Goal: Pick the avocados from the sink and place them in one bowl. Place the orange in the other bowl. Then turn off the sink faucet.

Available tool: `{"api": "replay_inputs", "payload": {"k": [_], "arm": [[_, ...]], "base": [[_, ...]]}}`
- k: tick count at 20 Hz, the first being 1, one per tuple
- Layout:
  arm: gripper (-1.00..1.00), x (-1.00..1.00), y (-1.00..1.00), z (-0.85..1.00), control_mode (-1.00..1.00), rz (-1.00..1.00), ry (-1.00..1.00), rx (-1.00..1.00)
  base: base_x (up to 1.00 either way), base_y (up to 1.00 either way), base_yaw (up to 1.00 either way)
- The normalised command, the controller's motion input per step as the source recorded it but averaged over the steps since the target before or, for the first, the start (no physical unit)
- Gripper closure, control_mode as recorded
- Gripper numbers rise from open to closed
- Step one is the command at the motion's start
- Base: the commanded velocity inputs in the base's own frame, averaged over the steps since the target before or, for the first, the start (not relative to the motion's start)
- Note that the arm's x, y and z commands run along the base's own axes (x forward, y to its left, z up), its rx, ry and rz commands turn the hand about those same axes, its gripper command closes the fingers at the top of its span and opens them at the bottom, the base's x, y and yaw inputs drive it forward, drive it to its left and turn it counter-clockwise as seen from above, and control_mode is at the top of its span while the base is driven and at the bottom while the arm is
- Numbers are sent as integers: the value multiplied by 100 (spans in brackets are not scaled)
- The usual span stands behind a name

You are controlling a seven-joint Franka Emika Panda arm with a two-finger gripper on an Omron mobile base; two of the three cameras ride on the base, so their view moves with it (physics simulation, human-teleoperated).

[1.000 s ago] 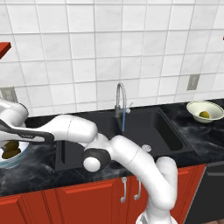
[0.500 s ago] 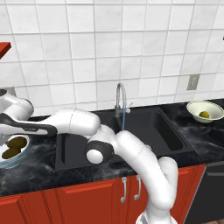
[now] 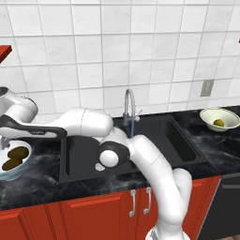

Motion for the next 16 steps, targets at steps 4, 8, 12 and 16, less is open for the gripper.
{"api": "replay_inputs", "payload": {"k": [4, 8, 12, 16], "arm": [[-100, -1, -6, 58, -100, 12, -5, 0], [-100, -29, -3, 39, -100, 11, -1, 0], [-100, -76, 0, 13, -100, 7, -2, 0], [-100, -73, -16, 8, -100, 6, -4, 0]], "base": [[0, 0, 0], [0, 0, 0], [0, 0, 0], [0, 0, 0]]}}
